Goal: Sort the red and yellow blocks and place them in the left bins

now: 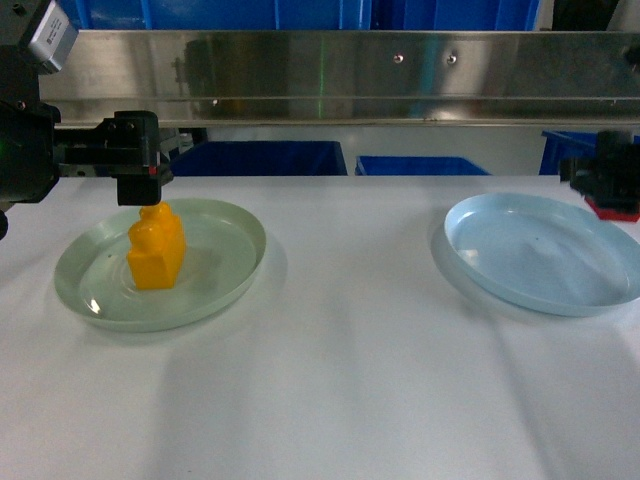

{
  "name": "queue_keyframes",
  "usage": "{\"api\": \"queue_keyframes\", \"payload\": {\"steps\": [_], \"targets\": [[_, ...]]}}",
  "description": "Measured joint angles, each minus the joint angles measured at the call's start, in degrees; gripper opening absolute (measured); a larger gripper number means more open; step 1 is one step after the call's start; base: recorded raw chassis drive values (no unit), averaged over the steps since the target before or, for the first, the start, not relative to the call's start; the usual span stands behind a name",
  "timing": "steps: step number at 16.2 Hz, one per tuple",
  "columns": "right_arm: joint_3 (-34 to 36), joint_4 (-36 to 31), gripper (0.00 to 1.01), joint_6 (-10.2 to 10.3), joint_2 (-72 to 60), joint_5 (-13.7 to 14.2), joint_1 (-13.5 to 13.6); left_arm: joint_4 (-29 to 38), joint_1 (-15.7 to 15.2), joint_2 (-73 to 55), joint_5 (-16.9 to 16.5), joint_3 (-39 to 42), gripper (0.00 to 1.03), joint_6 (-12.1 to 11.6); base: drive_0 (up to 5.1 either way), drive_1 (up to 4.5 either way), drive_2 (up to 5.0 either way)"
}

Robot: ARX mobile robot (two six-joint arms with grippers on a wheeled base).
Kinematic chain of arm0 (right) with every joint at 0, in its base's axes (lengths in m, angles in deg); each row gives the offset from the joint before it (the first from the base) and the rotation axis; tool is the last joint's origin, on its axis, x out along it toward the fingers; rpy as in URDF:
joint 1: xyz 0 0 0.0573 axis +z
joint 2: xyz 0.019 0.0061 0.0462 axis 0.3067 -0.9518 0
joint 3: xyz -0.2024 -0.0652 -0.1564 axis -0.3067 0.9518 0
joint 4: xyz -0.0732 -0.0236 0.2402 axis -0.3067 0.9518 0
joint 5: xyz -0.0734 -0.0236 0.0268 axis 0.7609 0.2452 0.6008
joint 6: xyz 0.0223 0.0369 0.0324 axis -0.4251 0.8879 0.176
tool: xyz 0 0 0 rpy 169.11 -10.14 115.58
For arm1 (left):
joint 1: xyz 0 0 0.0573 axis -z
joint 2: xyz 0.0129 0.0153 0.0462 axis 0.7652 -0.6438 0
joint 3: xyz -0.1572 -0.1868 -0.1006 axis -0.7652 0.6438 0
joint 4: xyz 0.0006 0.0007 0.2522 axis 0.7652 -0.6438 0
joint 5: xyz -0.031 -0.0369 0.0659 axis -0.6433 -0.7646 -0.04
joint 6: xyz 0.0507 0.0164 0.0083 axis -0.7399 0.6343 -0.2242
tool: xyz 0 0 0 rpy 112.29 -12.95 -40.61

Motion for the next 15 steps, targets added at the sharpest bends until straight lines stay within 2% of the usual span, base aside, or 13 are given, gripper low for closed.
{"api": "queue_keyframes", "payload": {"steps": [4, 6, 8, 10, 12, 15], "targets": [[3.8, -1.2, 0.28, 0.7, 11.7, -2.9, 0.5, 0.0, 0.0, 0.0, 0.0, 0.0, 0.98, 0.0, 0.0, 0.00, 0.0], [7.3, 0.2, 0.28, 2.0, 21.6, -3.8, 2.6, 0.0, 0.0, 0.0, 0.0, 0.0, 0.98, 0.0, 0.0, 0.00, 0.0], [9.3, 1.9, 0.28, 3.8, 31.2, -4.2, 5.7, 0.0, 0.0, 0.0, 0.0, 0.0, 0.98, 0.0, 0.0, 0.00, 0.0], [10.5, 4.8, 0.28, 5.6, 39.8, -3.5, 7.9, 0.0, 0.0, 0.0, 0.0, 0.0, 0.98, 0.0, 0.0, 0.00, 0.0], [12.1, 6.4, 0.28, 5.9, 43.2, -0.8, 8.4, 0.0, 0.0, 0.0, 0.0, 0.0, 0.98, 0.0, 0.0, 0.00, 0.0], [15.9, 8.7, 0.28, 5.9, 44.5, 0.5, 6.9, 0.0, -0.1, 0.0, 0.0, 0.0, 0.98, 0.0, 0.0, 0.00, 0.0]]}}
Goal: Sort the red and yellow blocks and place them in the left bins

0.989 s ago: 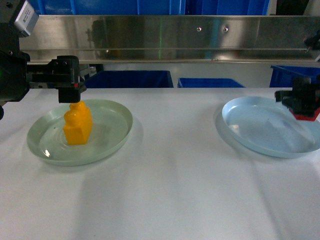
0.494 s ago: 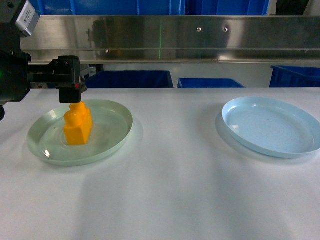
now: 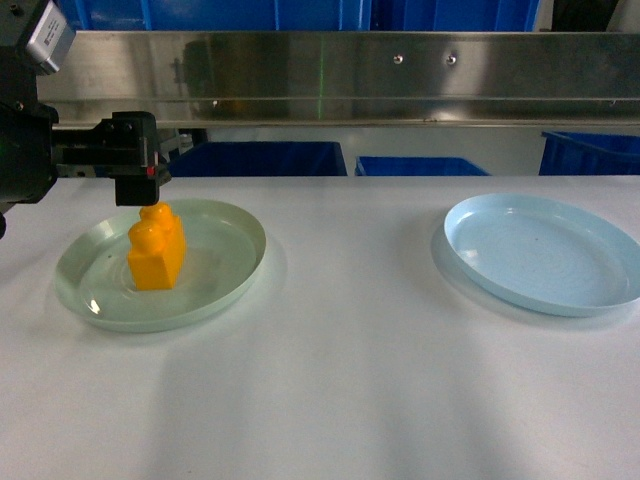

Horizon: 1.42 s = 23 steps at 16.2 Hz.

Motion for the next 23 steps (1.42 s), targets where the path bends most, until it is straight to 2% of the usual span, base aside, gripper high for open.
{"api": "queue_keyframes", "payload": {"steps": [1, 6, 16, 23], "targets": [[0.3, 0.0, 0.28, -0.2, 0.0, 0.2, -1.0, 0.0, 0.0, 0.0, 0.0, 0.0, 0.98, 0.0, 0.0, 0.00, 0.0], [0.6, -2.0, 0.28, -0.5, -0.5, 0.4, -2.5, 0.0, 0.1, 0.0, 0.0, 0.0, 0.98, 0.0, 0.0, 0.00, 0.0], [0.9, -2.8, 0.28, -0.8, -1.8, 0.9, -3.2, 0.0, 0.1, 0.0, 0.0, 0.0, 0.98, 0.0, 0.0, 0.00, 0.0], [0.9, -1.0, 0.28, -1.2, -2.0, 0.0, -4.3, 0.0, 0.1, 0.0, 0.0, 0.0, 0.98, 0.0, 0.0, 0.00, 0.0]]}}
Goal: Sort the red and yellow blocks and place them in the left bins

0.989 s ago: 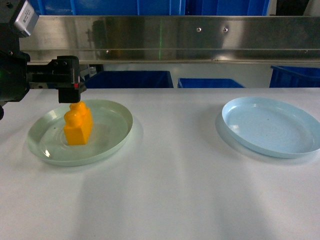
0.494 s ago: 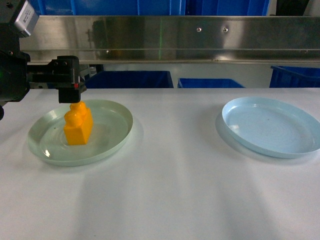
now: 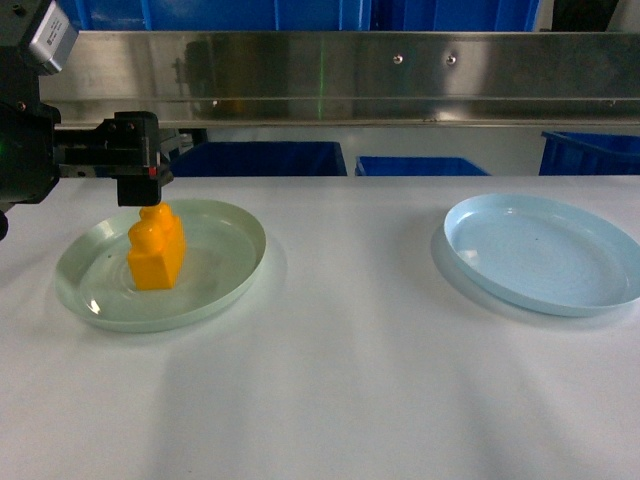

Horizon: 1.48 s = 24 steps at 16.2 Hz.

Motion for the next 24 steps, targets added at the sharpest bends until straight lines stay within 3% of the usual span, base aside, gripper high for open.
{"api": "queue_keyframes", "payload": {"steps": [3, 6, 8, 10, 11, 13, 16, 18, 19, 21, 24], "targets": [[0.0, 0.0, 0.28, 0.0, 0.0, 0.0, 0.0, -0.1, 0.0, 0.0, 0.1, 0.0, 0.98, 0.0, 0.0, 0.00, 0.0], [0.0, 0.0, 0.28, 0.0, 0.0, 0.0, 0.0, -5.4, 1.5, -0.7, 4.6, -5.3, 0.98, 0.9, 0.0, 0.00, 0.0], [0.0, 0.0, 0.28, 0.0, 0.0, 0.0, 0.0, -9.9, 3.9, -2.2, 5.7, -10.8, 0.98, 2.1, 0.0, 0.00, 0.0], [0.0, 0.0, 0.28, 0.0, 0.0, 0.0, 0.0, -17.7, 5.9, -4.7, 5.8, -14.4, 0.98, 5.0, 0.0, 0.00, 0.0], [0.0, 0.0, 0.28, 0.0, 0.0, 0.0, 0.0, -24.2, 6.9, -6.8, 5.9, -16.8, 0.98, 7.5, 0.0, 0.00, 0.0], [0.0, 0.0, 0.28, 0.0, 0.0, 0.0, 0.0, -28.3, 7.5, -9.0, 6.5, -18.3, 0.98, 9.1, 0.0, 0.00, 0.0], [0.0, 0.1, 0.28, 0.0, 0.0, 0.0, 0.0, -33.1, 7.7, -11.9, 8.0, -20.7, 0.98, 9.2, 0.0, 0.00, 0.0], [0.0, 0.0, 0.28, 0.0, 0.0, 0.0, 0.0, -32.2, 7.8, -12.8, 8.7, -21.0, 0.98, 8.8, 0.0, 0.00, 0.0], [0.0, 0.1, 0.28, 0.0, 0.0, 0.0, 0.0, -33.5, 7.8, -13.4, 8.7, -21.6, 0.94, 8.8, 0.0, 0.00, 0.0], [0.0, 0.0, 0.28, 0.0, 0.0, 0.0, 0.0, -33.9, 7.8, -14.9, 9.0, -21.9, 0.74, 8.9, 0.0, 0.00, 0.0], [0.0, 0.0, 0.28, 0.0, 0.0, 0.0, 0.0, -36.6, 7.3, -15.3, 8.5, -22.1, 0.31, 9.5, 0.0, 0.00, 0.0]]}}
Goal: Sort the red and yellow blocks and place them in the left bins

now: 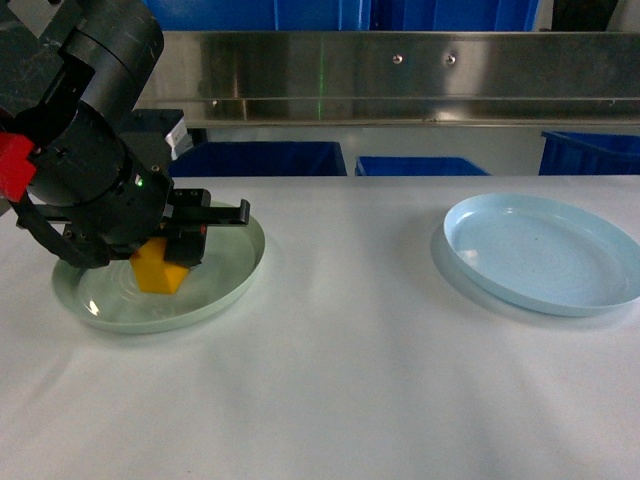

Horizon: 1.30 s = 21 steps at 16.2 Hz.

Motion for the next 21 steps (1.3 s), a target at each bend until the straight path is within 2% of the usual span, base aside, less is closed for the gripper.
{"api": "queue_keyframes", "payload": {"steps": [1, 3, 4, 6, 7, 8, 9, 10, 15, 17, 19, 21], "targets": [[0.0, 0.0, 0.28, 0.0, 0.0, 0.0, 0.0, -0.2, -0.3, 0.0, -0.6, -0.3, 0.28, 0.7, 0.0, 0.00, 0.0], [0.0, 0.0, 0.28, 0.0, 0.0, 0.0, 0.0, 6.5, -2.1, 1.9, -1.9, 1.1, 0.28, 0.0, 0.0, 0.00, 0.0], [0.0, 0.0, 0.28, 0.0, 0.0, 0.0, 0.0, 11.4, -3.4, 4.3, -2.2, 2.8, 0.28, -1.3, 0.0, 0.00, 0.0], [0.0, 0.0, 0.28, 0.0, 0.0, 0.0, 0.0, 25.2, -8.7, 15.0, -5.7, 7.0, 0.28, -7.1, 0.0, 0.00, 0.0], [0.0, 0.0, 0.28, 0.0, 0.0, 0.0, 0.0, 27.0, -10.5, 18.6, -7.7, 8.0, 0.27, -9.1, 0.0, 0.00, 0.0], [0.0, 0.0, 0.28, 0.0, 0.0, 0.0, 0.0, 26.7, -12.0, 21.7, -9.8, 9.5, 0.27, -11.0, 0.0, 0.00, 0.0], [0.0, 0.0, 0.28, 0.0, 0.0, 0.0, 0.0, 22.6, -13.5, 24.7, -12.9, 11.1, 0.27, -12.0, 0.0, 0.00, 0.0], [0.0, 0.0, 0.28, 0.0, 0.0, 0.0, 0.0, 19.5, -14.8, 27.6, -14.6, 13.8, 0.27, -12.7, 0.0, 0.00, 0.0], [0.0, 0.0, 0.28, 0.0, 0.0, 0.0, 0.0, 15.4, -15.1, 31.6, -14.8, 16.1, 0.27, -13.0, 0.0, 0.00, 0.0], [0.0, 0.0, 0.28, 0.0, 0.0, 0.0, 0.0, 9.2, -13.1, 40.4, -14.5, 16.3, 0.27, -12.9, 0.0, 0.00, 0.0], [0.0, 0.0, 0.28, 0.0, 0.0, 0.0, 0.0, 8.7, -12.4, 41.2, -14.1, 16.4, 0.27, -12.8, 0.0, 0.00, 0.0], [0.0, 0.0, 0.28, 0.0, 0.0, 0.0, 0.0, 9.4, -14.0, 40.7, -13.5, 16.4, 0.27, -12.8, 0.0, 0.00, 0.0]]}}
